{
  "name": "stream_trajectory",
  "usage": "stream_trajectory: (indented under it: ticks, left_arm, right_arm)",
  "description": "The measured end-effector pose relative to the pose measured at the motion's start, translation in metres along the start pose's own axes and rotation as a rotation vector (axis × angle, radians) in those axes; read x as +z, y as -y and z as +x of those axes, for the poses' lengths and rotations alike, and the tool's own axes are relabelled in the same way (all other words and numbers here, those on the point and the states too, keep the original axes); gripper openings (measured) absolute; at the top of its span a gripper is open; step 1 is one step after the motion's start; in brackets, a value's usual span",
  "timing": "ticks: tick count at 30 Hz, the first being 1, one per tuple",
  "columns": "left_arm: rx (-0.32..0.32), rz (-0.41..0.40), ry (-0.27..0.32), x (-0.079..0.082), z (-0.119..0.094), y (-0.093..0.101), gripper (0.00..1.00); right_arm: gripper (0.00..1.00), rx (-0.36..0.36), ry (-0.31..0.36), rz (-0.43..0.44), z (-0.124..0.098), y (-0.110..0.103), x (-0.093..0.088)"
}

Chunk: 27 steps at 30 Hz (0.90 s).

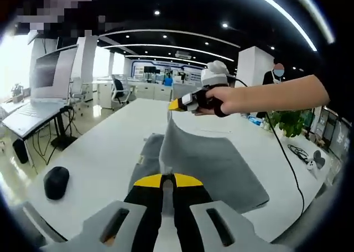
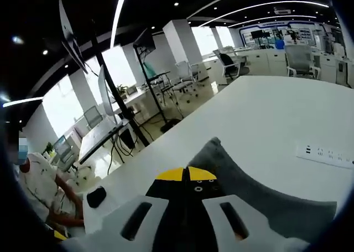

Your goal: Fold the towel on the table until its edges align and the towel forms a compact rectangular stack.

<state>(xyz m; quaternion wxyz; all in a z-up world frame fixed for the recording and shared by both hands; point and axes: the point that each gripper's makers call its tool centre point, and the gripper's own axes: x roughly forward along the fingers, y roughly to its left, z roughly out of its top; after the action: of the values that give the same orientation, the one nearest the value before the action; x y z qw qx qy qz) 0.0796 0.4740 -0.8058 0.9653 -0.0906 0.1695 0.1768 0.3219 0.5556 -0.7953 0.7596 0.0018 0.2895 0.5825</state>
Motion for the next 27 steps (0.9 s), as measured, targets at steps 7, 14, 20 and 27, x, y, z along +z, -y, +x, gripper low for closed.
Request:
stream_trajectory:
  ticks: [7, 14, 20, 27]
  left_arm:
    - [0.057, -0.046, -0.036, -0.019, 0.010, -0.020, 0.06]
    - [0.105, -0.093, -0.062, -0.035, 0.026, -0.038, 0.06]
    - [0.130, -0.117, -0.103, -0.050, 0.034, -0.047, 0.06]
    - [0.145, -0.146, -0.146, -0.066, 0.039, -0.051, 0.06]
  right_arm:
    - [0.00, -0.004, -0.036, -0.004, 0.026, -0.002, -0.017]
    - [0.00, -0.027, -0.072, -0.028, 0.052, 0.002, -0.029]
    - [0.00, -0.032, -0.086, -0.040, 0.065, 0.003, -0.038]
    - [0.00, -0.048, -0.121, -0.092, 0.079, 0.007, -0.056]
